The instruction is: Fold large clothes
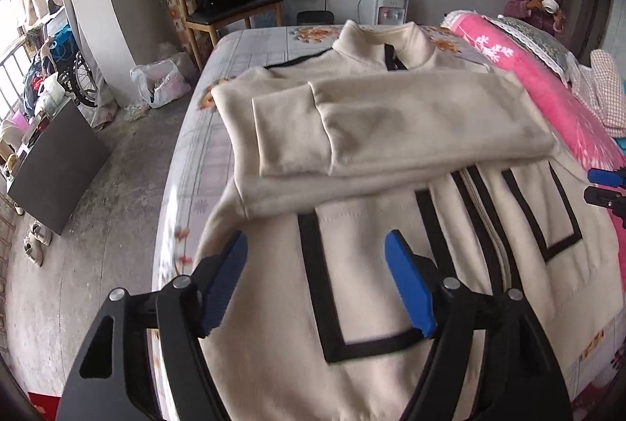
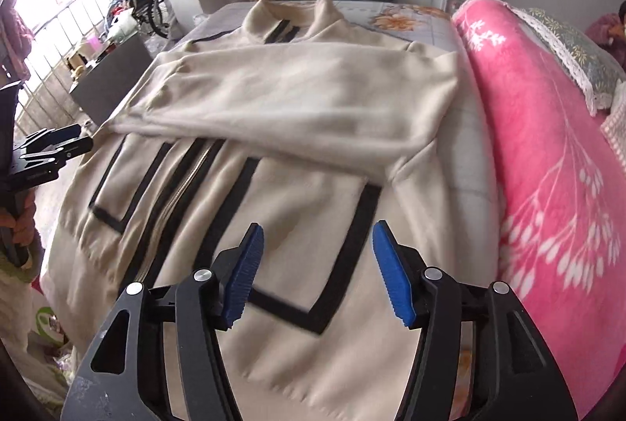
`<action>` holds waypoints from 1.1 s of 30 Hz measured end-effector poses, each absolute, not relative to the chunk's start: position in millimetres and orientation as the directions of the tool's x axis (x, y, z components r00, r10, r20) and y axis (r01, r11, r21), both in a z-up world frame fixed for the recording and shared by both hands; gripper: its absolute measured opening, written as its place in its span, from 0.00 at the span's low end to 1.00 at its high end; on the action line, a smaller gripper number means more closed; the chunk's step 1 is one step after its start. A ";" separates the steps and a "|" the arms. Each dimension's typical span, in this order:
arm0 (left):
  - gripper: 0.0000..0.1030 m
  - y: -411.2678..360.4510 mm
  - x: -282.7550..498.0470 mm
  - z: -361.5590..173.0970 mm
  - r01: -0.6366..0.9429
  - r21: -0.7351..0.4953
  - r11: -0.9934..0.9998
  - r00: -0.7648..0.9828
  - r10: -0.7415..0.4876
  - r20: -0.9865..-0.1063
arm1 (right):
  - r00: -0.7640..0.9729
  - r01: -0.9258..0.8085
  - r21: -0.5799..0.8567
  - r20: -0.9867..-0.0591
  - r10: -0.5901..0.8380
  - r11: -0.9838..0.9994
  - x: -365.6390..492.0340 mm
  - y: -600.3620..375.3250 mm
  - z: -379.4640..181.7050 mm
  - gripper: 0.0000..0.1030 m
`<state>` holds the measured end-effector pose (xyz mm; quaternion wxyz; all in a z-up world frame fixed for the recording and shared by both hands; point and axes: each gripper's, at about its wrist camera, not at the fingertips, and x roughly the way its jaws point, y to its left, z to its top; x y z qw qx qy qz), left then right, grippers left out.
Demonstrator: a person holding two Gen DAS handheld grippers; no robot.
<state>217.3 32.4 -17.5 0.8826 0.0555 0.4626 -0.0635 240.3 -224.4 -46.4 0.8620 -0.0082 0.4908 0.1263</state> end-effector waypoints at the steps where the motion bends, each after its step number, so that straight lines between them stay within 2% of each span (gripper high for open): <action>1: 0.72 29.5 204.6 -22.8 0.168 0.041 0.985 0.548 -0.059 -0.835 | 0.472 -0.237 0.113 -0.855 0.215 0.965 226.8 -217.9 -50.5 0.56; 3: 0.73 26.0 181.2 -36.6 0.160 0.050 0.986 0.519 -0.041 -0.854 | 0.455 -0.243 0.101 -0.866 0.206 0.965 207.8 -205.7 -58.9 0.61; 7: 0.74 24.2 150.6 -67.4 0.115 0.064 0.991 0.480 0.001 -0.877 | 0.419 -0.215 0.092 -0.891 0.177 0.972 184.9 -193.4 -82.2 0.64; 12: 0.75 35.1 130.6 -67.1 0.051 0.016 0.999 0.515 -0.013 -0.857 | 0.435 -0.197 -0.004 -0.896 0.083 0.980 161.5 -186.1 -92.4 0.66; 16: 0.78 29.4 107.0 -68.3 0.086 0.080 0.993 0.544 0.020 -0.839 | 0.436 -0.190 -0.046 -0.899 0.043 0.981 133.9 -183.5 -93.6 0.67; 18: 0.87 29.0 94.6 -71.4 0.080 0.097 0.992 0.561 0.036 -0.827 | 0.432 -0.175 -0.032 -0.901 0.047 0.984 120.2 -184.2 -93.7 0.67; 20: 0.95 37.5 85.9 -76.2 0.033 0.054 0.998 0.567 0.026 -0.823 | 0.423 -0.159 -0.021 -0.905 0.049 0.987 107.2 -184.2 -92.3 0.67; 22: 0.95 44.6 77.2 -78.6 0.015 0.015 1.000 0.588 0.003 -0.809 | 0.420 -0.145 0.015 -0.904 0.076 0.989 97.0 -184.8 -87.7 0.68; 26: 0.95 43.6 69.4 -79.2 0.027 0.025 0.999 0.606 0.004 -0.796 | 0.484 -0.082 0.034 -0.872 0.070 0.996 82.2 -194.1 -71.0 0.68; 30: 0.95 43.3 70.5 -78.2 0.039 0.035 0.999 0.590 0.005 -0.808 | 0.537 0.048 0.089 -0.842 0.049 0.995 75.0 -224.6 -59.5 0.68; 33: 0.95 42.2 72.4 -77.3 0.041 0.038 0.998 0.573 0.008 -0.820 | 0.534 0.146 0.184 -0.842 0.079 0.972 71.5 -254.6 -64.6 0.68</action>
